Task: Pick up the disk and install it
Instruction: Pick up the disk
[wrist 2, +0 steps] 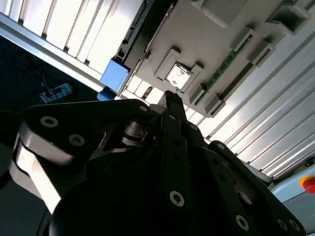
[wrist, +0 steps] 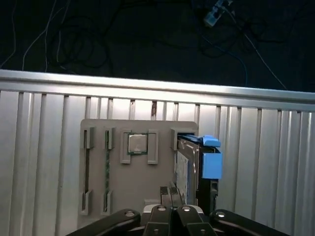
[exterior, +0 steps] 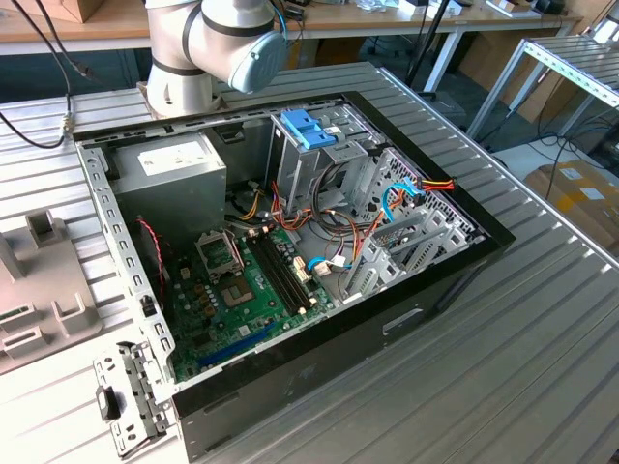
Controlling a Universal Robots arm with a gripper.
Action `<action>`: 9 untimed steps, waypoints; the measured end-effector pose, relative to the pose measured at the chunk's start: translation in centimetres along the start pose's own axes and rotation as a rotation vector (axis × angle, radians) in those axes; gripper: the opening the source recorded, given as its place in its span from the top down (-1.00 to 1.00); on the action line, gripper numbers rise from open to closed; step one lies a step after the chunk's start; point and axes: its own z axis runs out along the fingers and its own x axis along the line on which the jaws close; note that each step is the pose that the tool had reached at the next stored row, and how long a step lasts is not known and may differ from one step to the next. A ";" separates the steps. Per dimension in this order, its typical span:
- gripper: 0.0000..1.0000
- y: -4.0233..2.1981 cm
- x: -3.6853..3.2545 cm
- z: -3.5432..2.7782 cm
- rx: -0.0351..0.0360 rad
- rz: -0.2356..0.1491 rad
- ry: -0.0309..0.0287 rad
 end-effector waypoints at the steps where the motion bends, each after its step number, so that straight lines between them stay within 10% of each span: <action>1: 0.79 0.00 0.00 0.03 0.0006 0.024 -0.0004; 9: 0.79 -0.02 -0.33 0.32 0.0038 0.136 -0.0026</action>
